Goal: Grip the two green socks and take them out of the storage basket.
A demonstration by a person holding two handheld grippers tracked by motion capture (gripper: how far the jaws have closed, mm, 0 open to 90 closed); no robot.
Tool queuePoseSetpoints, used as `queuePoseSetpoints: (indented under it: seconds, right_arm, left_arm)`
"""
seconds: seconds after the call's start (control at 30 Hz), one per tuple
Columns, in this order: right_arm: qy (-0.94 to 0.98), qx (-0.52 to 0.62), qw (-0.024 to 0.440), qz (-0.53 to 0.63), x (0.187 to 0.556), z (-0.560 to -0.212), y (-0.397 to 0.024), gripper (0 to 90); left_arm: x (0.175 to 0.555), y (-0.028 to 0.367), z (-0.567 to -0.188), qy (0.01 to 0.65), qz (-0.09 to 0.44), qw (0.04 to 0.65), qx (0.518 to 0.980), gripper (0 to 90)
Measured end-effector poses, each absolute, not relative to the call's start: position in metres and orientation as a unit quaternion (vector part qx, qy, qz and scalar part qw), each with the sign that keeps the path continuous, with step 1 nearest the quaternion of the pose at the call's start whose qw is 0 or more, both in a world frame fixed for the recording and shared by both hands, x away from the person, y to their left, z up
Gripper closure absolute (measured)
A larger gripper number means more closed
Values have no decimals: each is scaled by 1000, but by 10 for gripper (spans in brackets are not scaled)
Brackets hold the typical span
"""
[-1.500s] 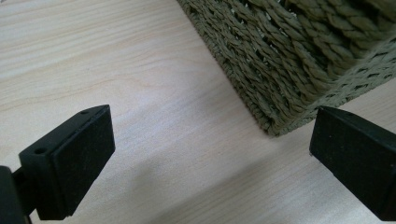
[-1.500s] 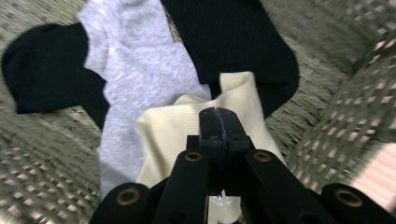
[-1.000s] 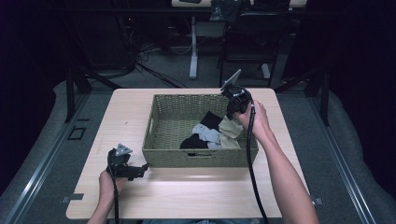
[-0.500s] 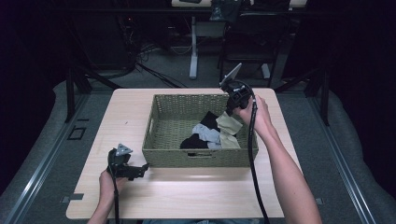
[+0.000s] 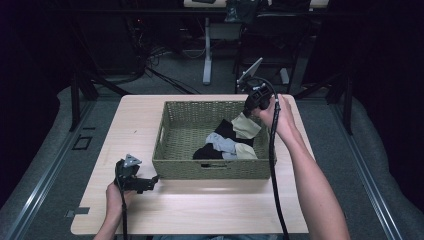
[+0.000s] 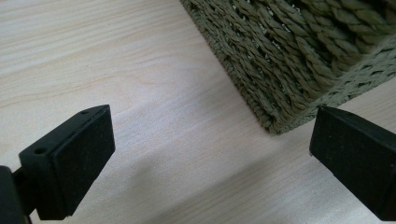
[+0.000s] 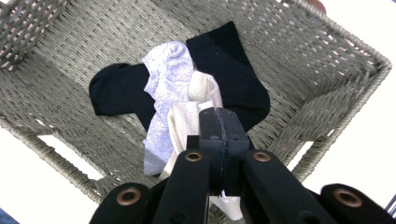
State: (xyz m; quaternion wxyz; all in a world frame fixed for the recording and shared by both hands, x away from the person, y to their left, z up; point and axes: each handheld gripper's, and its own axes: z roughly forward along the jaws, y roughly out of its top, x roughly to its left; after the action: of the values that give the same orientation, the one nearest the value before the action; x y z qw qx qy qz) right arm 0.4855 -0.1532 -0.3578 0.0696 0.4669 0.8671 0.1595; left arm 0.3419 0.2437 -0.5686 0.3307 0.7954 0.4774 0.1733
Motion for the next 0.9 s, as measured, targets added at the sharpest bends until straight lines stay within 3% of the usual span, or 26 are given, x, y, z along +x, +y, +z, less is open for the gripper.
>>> queuePoseSetpoints:
  seconds: [0.9]
  right_arm:
    - [866,461,89,172,476,-310,-169,900]
  left_arm:
    - [342,244,-569,477,174,330,796,1]
